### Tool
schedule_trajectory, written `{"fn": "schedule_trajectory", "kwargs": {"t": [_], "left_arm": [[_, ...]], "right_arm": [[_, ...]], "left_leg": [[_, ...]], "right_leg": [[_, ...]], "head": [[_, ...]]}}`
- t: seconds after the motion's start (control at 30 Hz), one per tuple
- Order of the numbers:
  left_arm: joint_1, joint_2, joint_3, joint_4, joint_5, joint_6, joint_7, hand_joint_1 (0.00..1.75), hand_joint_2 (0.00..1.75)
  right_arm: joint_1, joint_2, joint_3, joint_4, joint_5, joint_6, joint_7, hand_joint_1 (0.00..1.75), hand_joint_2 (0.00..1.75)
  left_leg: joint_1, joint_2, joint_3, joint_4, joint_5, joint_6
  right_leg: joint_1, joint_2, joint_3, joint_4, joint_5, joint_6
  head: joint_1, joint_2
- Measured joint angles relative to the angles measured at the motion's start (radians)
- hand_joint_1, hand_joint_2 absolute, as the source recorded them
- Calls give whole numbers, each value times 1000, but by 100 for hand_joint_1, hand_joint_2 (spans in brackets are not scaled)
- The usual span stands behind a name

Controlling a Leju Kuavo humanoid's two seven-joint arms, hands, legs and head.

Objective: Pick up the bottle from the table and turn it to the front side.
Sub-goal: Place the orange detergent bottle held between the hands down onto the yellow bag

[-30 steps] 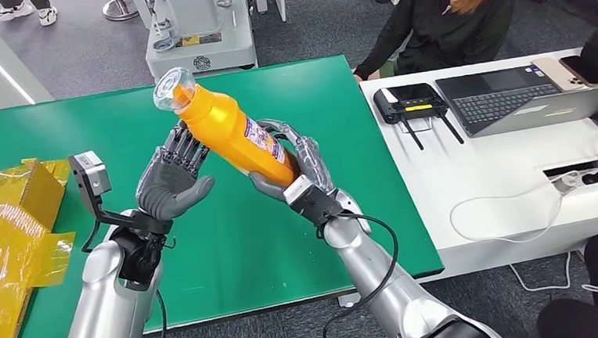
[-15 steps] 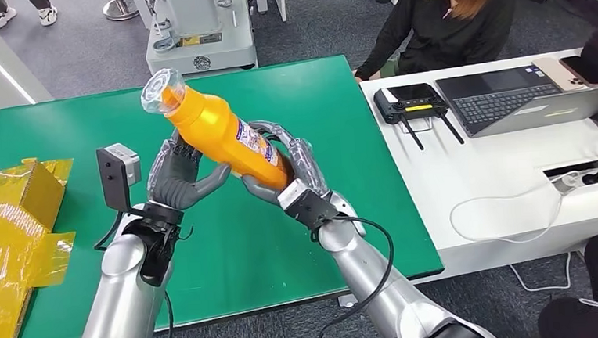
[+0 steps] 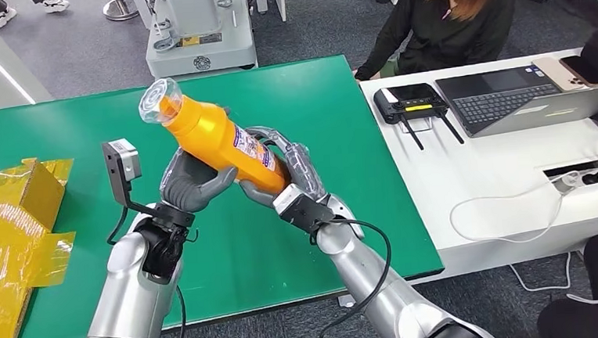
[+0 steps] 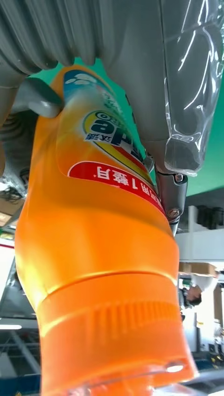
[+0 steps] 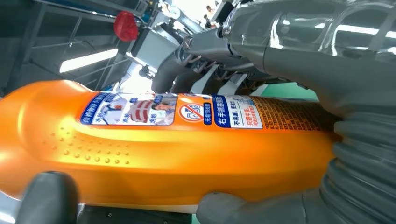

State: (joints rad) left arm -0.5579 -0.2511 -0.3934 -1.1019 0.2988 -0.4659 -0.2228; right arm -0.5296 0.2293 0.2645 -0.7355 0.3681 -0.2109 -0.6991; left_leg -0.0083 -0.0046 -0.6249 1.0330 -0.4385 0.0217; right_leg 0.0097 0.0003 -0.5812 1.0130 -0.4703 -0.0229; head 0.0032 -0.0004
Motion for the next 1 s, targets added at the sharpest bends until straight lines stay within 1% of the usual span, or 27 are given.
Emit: {"fn": "schedule_trajectory", "kwargs": {"t": [0.23, 0.5, 0.53, 0.63, 0.67, 0.7, 0.77, 0.8, 0.83, 0.93, 0.97, 1.0], "left_arm": [[-24, 8, 2, 13, 90, -29, 35, 0, 175], [-26, 24, 2, 16, 127, -28, 37, 0, 175], [-26, 25, 2, 16, 128, -28, 36, 21, 175], [-27, 28, 2, 19, 128, -28, 34, 135, 175], [-28, 29, 2, 21, 128, -28, 33, 140, 175], [-28, 29, 2, 23, 128, -28, 31, 105, 175], [-29, 30, 2, 28, 129, -28, 27, 30, 175], [-30, 31, 2, 30, 130, -29, 25, 4, 175], [-30, 32, 2, 31, 132, -30, 23, 36, 175], [-30, 37, 2, 32, 141, -35, 18, 167, 175], [-30, 39, 2, 32, 145, -36, 15, 175, 175], [-30, 41, 2, 32, 149, -37, 13, 175, 175]], "right_arm": [[-3, 0, -1, 48, 12, -30, -2, 175, 175], [-7, 0, -1, 93, 38, -54, 1, 175, 175], [-8, 0, -1, 97, 39, -55, 2, 175, 175], [-10, 0, -1, 109, 39, -60, 3, 175, 175], [-12, 0, -1, 113, 39, -61, 4, 175, 175], [-13, 0, 0, 116, 39, -61, 3, 175, 175], [-16, 0, 0, 123, 39, -61, 3, 175, 175], [-18, 0, 0, 125, 39, -60, 3, 175, 175], [-20, 1, 0, 127, 41, -59, 3, 175, 175], [-27, 2, 2, 131, 51, -58, 3, 175, 175], [-30, 2, 3, 132, 55, -58, 3, 175, 175], [-33, 3, 6, 133, 57, -58, 4, 175, 175]], "left_leg": [[0, 0, 0, 0, 0, 0], [0, 0, 0, 0, 0, 0], [0, 0, 0, 0, 0, 0], [0, 0, 0, 0, 0, 0], [0, 0, 0, 0, 0, 0], [0, 0, 0, 0, 0, 0], [0, 0, 0, 0, 0, 0], [0, 0, 0, 0, 0, 0], [0, 0, 0, 0, 0, 0], [0, 0, 0, 0, 0, 0], [0, 0, 0, 0, 0, 0], [0, 0, 0, 0, 0, 0]], "right_leg": [[0, 0, 0, 0, 0, 0], [0, 0, 0, 0, 0, 0], [0, 0, 0, 0, 0, 0], [0, 0, 0, 0, 0, 0], [0, 0, 0, 0, 0, 0], [0, 0, 0, 0, 0, 0], [0, 0, 0, 0, 0, 0], [0, 0, 0, 0, 0, 0], [0, 0, 0, 0, 0, 0], [0, 0, 0, 0, 0, 0], [0, 0, 0, 0, 0, 0], [0, 0, 0, 0, 0, 0]], "head": [[0, 0], [0, 0], [0, 0], [0, 0], [0, 0], [0, 0], [0, 0], [0, 0], [0, 0], [0, 0], [0, 0], [0, 0]]}}
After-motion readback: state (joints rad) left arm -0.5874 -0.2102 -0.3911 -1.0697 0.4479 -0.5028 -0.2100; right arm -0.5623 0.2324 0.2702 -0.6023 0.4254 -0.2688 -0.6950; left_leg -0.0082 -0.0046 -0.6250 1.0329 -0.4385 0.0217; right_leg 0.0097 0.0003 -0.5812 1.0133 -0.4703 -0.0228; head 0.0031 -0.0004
